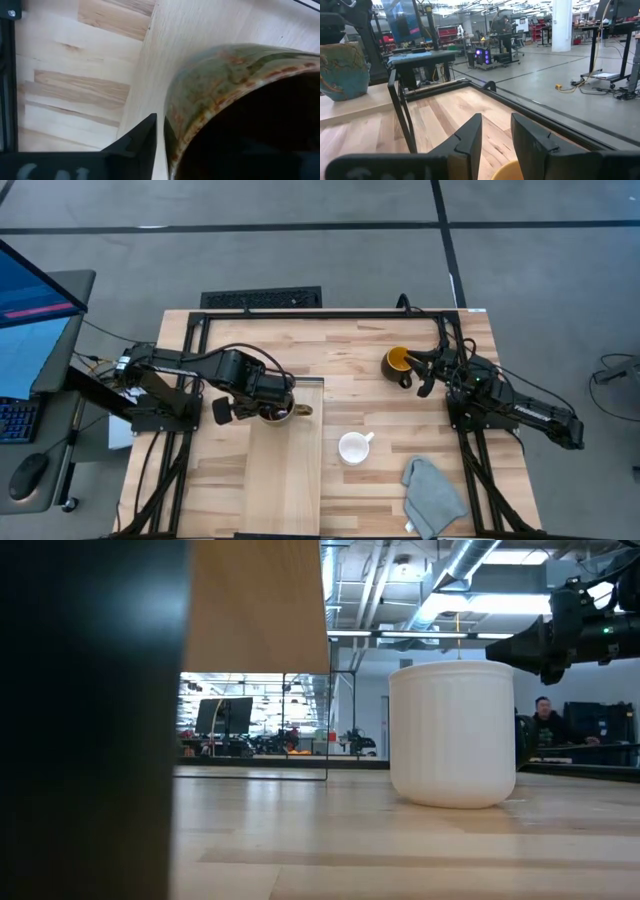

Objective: Stack small to large cups/mugs on shelf
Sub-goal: Put the brown mug on the shelf

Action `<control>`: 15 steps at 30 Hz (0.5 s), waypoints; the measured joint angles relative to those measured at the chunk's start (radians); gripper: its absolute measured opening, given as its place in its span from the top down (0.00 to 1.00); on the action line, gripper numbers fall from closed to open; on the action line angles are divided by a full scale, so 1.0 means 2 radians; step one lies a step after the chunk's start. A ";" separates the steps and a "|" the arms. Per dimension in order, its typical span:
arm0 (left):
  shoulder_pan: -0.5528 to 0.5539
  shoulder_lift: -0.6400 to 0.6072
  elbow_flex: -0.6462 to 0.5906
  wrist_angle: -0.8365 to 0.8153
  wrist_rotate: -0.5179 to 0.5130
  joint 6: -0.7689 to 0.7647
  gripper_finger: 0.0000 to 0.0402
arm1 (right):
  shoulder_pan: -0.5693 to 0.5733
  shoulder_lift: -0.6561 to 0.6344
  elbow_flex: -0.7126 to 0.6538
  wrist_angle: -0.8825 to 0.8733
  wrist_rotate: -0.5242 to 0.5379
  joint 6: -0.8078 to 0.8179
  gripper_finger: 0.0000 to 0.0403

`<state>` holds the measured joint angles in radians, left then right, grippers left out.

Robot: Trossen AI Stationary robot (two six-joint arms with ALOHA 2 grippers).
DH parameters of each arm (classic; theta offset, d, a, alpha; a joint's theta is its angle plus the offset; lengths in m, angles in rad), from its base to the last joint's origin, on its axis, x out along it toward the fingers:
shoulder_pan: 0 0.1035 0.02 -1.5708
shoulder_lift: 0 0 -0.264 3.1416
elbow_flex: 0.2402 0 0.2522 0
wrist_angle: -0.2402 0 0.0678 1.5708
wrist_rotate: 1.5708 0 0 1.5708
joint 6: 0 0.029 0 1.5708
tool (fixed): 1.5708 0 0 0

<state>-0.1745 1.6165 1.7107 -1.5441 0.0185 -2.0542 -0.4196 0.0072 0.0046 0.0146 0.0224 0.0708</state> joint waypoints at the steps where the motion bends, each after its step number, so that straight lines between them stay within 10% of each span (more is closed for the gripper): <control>1: 0.000 0.000 0.000 0.001 0.000 0.000 0.63 | 0.000 0.000 0.000 0.000 0.000 0.000 0.69; 15: 0.000 -0.001 0.045 -0.006 -0.050 0.032 0.58 | 0.000 0.000 0.000 0.000 0.000 0.004 0.69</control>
<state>-0.1749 1.6138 1.8016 -1.5560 -0.0807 -1.9905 -0.4194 0.0071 0.0048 0.0147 0.0223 0.0787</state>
